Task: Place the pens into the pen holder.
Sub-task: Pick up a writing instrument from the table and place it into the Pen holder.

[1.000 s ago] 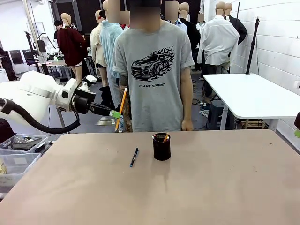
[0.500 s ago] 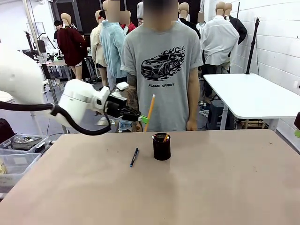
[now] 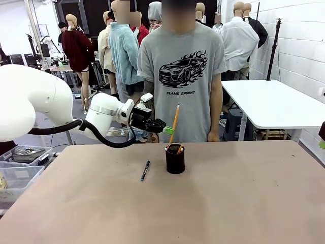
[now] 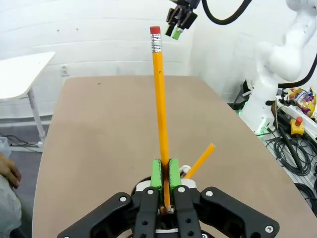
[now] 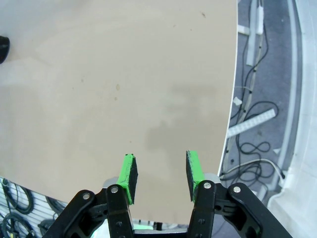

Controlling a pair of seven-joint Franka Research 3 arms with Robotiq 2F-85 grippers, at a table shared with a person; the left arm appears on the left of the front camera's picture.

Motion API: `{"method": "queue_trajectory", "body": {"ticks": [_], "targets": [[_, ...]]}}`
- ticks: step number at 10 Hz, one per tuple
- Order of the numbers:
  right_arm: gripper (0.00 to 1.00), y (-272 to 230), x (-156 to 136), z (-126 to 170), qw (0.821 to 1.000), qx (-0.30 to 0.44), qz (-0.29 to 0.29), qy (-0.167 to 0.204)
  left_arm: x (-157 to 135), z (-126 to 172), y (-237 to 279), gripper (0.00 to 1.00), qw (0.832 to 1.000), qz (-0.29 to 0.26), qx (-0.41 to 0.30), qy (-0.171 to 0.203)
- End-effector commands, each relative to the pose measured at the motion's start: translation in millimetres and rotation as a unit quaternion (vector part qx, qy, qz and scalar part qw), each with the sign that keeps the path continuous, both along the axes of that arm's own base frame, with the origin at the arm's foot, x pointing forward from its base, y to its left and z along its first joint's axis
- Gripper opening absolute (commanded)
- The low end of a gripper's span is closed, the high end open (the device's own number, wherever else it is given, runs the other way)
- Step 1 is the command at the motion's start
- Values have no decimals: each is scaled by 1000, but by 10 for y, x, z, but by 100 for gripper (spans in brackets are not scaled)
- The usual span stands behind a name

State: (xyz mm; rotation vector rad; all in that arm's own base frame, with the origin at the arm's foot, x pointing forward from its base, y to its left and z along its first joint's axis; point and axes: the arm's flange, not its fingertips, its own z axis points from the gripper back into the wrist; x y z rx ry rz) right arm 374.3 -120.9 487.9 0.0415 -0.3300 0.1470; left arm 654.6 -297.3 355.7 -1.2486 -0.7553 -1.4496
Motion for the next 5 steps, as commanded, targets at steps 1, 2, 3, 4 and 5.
{"method": "queue_trajectory", "body": {"ticks": [1,2,3,4,5], "targets": [[52,15,8,-5,1000,-13,-10,5,97,-48,-51,0,1000,1,-27,5],[52,15,8,-5,1000,-13,-10,5,96,-151,-97,0,1000,7,-15,4],[52,15,8,-5,1000,-13,-10,5,138,-258,-105,0,1000,25,-7,-3],[52,15,8,-5,1000,-13,-10,5,201,-330,-100,0,999,39,-12,-2],[52,15,8,-5,1000,-13,-10,5,211,-389,-112,0,999,43,-10,-8]]}}
